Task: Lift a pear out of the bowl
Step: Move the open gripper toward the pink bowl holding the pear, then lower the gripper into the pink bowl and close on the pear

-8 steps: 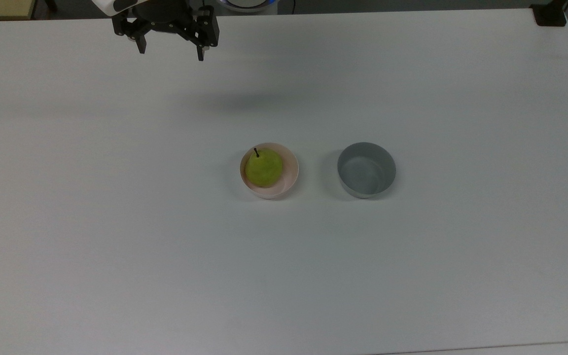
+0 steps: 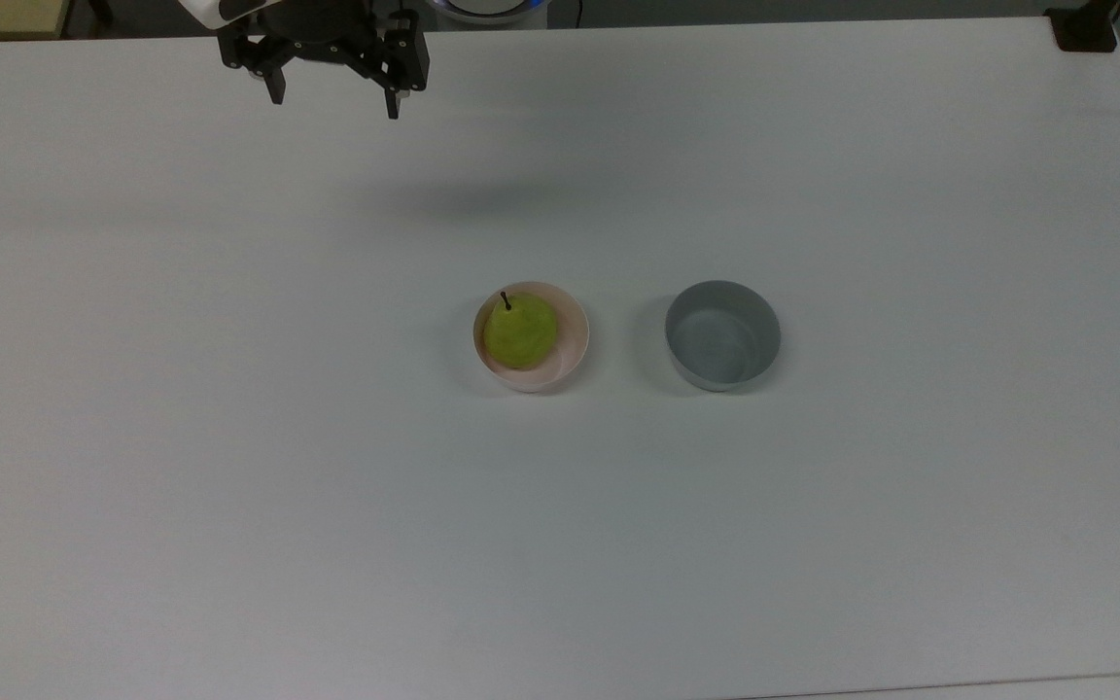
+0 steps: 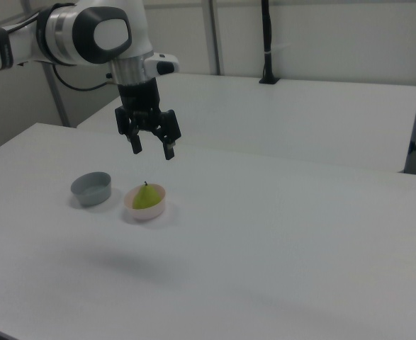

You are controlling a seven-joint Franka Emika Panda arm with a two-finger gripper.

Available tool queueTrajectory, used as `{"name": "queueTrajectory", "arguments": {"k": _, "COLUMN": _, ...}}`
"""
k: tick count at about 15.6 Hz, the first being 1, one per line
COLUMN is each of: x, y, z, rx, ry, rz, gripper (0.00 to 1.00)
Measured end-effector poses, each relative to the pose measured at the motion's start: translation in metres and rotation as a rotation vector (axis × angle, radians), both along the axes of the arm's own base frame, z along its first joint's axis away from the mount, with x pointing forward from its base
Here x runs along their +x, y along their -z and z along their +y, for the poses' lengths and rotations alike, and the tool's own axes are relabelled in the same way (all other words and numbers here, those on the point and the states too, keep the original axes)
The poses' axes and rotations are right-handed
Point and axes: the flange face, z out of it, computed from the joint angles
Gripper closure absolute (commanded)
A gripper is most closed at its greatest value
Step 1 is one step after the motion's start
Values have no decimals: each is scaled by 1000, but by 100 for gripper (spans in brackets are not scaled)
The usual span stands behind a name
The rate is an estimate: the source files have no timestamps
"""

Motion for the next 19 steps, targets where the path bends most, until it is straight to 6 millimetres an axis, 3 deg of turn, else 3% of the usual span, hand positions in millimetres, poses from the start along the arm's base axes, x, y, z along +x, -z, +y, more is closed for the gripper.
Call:
{"name": "queueTrajectory", "arguments": {"k": 5, "x": 0, "y": 0, "z": 1, "rx": 0, "ry": -3, "rz": 0, "gripper": 0}}
{"name": "queueTrajectory", "arguments": {"k": 8, "x": 4, "y": 6, "z": 25, "rx": 18, "ry": -35, "rz": 8, "gripper": 0}}
{"name": "queueTrajectory", "arguments": {"k": 14, "x": 29, "y": 38, "z": 98, "rx": 54, "ry": -136, "rz": -27, "gripper": 0}}
{"name": "queueTrajectory", "arguments": {"k": 19, "x": 44, "y": 68, "z": 100, "rx": 43, "ry": -138, "rz": -23, "gripper": 0}}
